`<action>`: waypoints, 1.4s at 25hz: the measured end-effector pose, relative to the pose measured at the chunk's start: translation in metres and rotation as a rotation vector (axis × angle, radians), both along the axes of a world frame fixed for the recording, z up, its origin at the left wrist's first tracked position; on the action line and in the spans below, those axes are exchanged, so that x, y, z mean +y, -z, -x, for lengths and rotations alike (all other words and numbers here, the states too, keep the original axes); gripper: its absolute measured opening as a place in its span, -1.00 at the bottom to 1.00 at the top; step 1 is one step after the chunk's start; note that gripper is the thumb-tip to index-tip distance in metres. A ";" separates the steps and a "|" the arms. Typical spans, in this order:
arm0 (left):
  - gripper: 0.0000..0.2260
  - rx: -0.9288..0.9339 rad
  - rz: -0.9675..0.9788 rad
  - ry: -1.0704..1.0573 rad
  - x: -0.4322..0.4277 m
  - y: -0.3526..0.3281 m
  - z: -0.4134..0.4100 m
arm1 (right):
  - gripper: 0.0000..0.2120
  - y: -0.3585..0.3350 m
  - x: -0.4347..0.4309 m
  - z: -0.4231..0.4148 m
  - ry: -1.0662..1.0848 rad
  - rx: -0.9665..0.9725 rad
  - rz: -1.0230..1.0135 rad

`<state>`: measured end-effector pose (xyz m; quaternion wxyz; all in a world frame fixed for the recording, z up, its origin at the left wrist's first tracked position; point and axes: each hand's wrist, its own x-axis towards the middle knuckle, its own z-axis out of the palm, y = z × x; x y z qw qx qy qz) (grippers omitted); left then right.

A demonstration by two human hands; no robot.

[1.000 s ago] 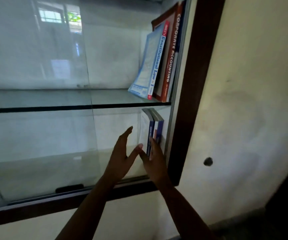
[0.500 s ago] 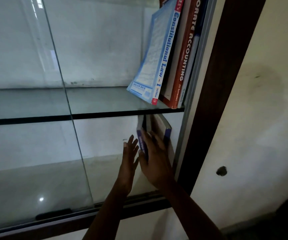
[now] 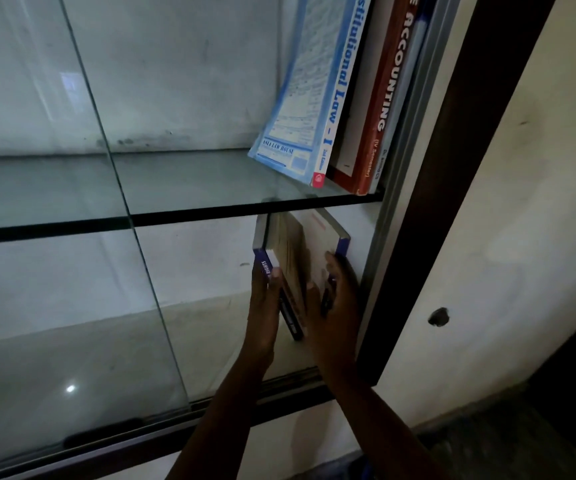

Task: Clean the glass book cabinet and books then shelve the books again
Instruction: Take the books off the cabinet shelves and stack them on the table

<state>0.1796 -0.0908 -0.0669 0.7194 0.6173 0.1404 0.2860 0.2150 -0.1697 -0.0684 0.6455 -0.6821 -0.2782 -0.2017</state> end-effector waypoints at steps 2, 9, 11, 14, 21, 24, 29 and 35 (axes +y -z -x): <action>-0.45 0.059 -0.129 -0.117 -0.006 -0.003 -0.010 | -0.41 0.010 0.000 0.012 0.054 0.058 -0.025; -0.50 0.078 -0.092 -0.281 -0.008 0.008 0.013 | -0.42 0.004 0.019 -0.009 0.059 0.403 -0.005; -0.51 0.068 -0.106 -0.287 -0.008 0.009 0.032 | -0.44 0.013 0.020 -0.021 0.058 0.474 0.083; -0.49 0.090 -0.171 -0.329 -0.007 -0.001 0.057 | -0.58 0.021 0.017 -0.020 0.159 0.444 0.331; -0.68 0.025 -0.269 -0.315 -0.029 -0.036 0.110 | -0.73 -0.021 -0.024 0.051 0.116 0.144 0.383; -0.68 -0.001 -0.189 -0.225 -0.041 -0.042 0.139 | -0.68 -0.030 -0.075 0.078 0.071 0.158 0.450; -0.76 0.017 -0.126 -0.259 -0.080 -0.046 0.212 | -0.66 -0.036 -0.151 0.127 -0.112 0.234 0.608; -0.69 0.172 -0.043 -0.614 -0.137 0.001 0.328 | -0.57 -0.009 -0.183 0.181 -0.505 0.076 0.808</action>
